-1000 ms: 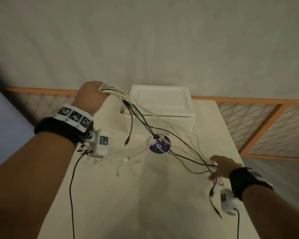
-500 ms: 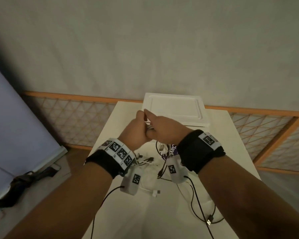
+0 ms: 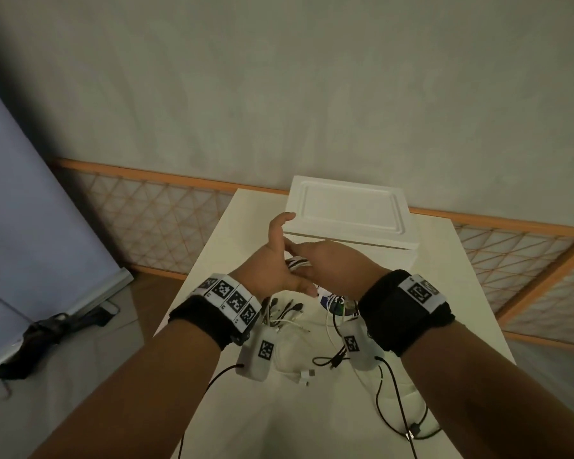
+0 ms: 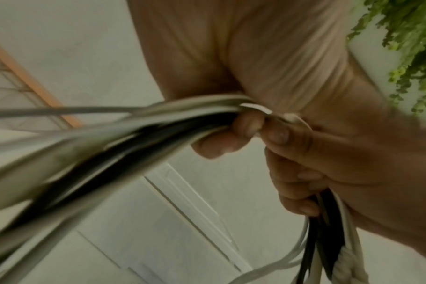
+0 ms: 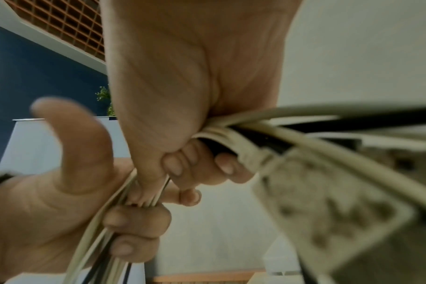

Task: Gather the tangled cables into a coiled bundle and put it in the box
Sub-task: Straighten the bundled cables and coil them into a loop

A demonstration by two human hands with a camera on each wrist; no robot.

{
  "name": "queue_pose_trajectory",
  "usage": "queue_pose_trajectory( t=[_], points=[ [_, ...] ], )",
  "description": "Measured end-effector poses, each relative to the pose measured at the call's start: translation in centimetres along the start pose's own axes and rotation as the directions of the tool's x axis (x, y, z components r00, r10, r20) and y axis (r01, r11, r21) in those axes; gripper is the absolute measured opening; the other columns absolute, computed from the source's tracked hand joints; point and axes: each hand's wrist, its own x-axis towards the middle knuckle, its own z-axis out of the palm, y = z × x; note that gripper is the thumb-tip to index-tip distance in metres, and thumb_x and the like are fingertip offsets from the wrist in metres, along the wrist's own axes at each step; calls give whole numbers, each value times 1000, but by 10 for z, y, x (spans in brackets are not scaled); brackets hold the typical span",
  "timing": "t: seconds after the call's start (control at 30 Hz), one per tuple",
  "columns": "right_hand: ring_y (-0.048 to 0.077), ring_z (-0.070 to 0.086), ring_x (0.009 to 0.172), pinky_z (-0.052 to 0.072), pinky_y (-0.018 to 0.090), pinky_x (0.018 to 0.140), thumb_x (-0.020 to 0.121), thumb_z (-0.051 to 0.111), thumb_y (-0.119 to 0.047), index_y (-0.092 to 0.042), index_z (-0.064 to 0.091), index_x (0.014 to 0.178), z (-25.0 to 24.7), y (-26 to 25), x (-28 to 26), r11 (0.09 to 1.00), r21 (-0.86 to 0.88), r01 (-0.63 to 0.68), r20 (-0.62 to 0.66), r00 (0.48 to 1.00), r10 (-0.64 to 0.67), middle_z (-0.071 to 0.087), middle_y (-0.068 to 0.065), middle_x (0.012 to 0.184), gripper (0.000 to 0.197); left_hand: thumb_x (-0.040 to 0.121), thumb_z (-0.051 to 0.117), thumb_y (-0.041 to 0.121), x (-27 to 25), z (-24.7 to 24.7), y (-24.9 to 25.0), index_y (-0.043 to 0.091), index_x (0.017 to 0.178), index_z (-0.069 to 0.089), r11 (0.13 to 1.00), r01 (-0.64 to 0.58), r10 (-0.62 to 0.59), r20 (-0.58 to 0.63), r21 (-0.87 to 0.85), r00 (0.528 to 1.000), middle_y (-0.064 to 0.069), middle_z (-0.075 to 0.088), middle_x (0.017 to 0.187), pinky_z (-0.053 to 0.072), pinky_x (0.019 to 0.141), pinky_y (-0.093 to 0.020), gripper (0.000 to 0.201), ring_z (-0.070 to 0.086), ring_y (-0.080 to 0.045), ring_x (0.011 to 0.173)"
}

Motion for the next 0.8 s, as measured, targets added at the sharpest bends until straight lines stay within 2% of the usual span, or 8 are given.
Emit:
queue_pose_trajectory(
  t=[0.13, 0.2, 0.33, 0.43, 0.5, 0.6, 0.7, 0.8],
  points=[
    [18, 58, 85, 46, 33, 75, 96, 47, -37, -13, 61, 101, -3, 11, -11, 997, -9, -80, -98, 992, 79, 64, 2, 94, 28, 79, 53, 64, -20, -22, -11, 25, 109, 49, 988, 122, -149, -367, -96, 918, -2, 55, 105, 53, 74, -35, 49, 61, -19, 79],
    [20, 60, 89, 47, 34, 78, 96, 49, -39, -14, 61, 102, -5, 21, -17, 991, 30, -129, -157, 979, 132, 65, 2, 96, 29, 69, 34, 84, -35, -35, -30, 15, 71, 59, 909, 326, -398, -317, -258, 861, -7, 60, 73, 50, 73, -44, 74, 56, -23, 64],
    [23, 60, 86, 44, 32, 73, 95, 50, -38, -14, 60, 104, -4, 20, -20, 988, 51, -146, -230, 961, 154, 66, 4, 94, 27, 60, 19, 96, -51, -2, -39, 4, 70, 65, 439, 642, -525, 400, -628, 751, -15, 62, 73, 37, 53, -27, 103, 50, -21, 57],
    [26, 61, 85, 46, 34, 72, 95, 51, -34, -14, 58, 104, 7, 8, -19, 993, 19, -120, -226, 967, 121, 66, 6, 92, 23, 65, 37, 92, -32, 31, -36, -3, 91, 70, 41, 486, -467, 413, -873, 782, -20, 68, 95, 51, 68, -34, 104, 63, -27, 71],
    [25, 62, 81, 49, 36, 71, 95, 50, -33, -15, 57, 102, 20, 6, -25, 993, 32, -117, -162, 979, 121, 66, 5, 87, 20, 79, 55, 69, -13, 35, -41, -3, 95, 67, -121, 256, -525, 281, -959, 803, -19, 67, 98, 54, 85, -41, 75, 65, -29, 84],
    [21, 63, 92, 50, 35, 79, 95, 48, -40, -18, 56, 111, 44, 12, -46, 991, 17, -135, -52, 989, 136, 66, 2, 99, 28, 94, 55, 32, 6, 27, -54, 7, 75, 52, -171, 75, -671, 172, -982, 721, -7, 58, 75, 51, 83, -35, 32, 60, -22, 75],
    [18, 61, 101, 49, 30, 85, 94, 49, -44, -24, 54, 122, 65, 31, -76, 982, 63, -181, -13, 983, 182, 65, -3, 109, 34, 99, 48, 25, 13, 14, -65, 15, 59, 40, -106, 15, -750, 90, -994, 655, 2, 38, 44, 40, 46, -22, 41, 39, -12, 42],
    [17, 64, 93, 49, 26, 76, 92, 51, -45, -26, 55, 116, 84, 58, -104, 958, 95, -271, 36, 962, 269, 67, -3, 102, 31, 99, 46, 31, 12, 1, -79, 17, 57, 34, -15, 7, -777, 16, -1000, 629, 3, 33, 38, 33, 41, -17, 46, 33, -12, 32]
  ],
)
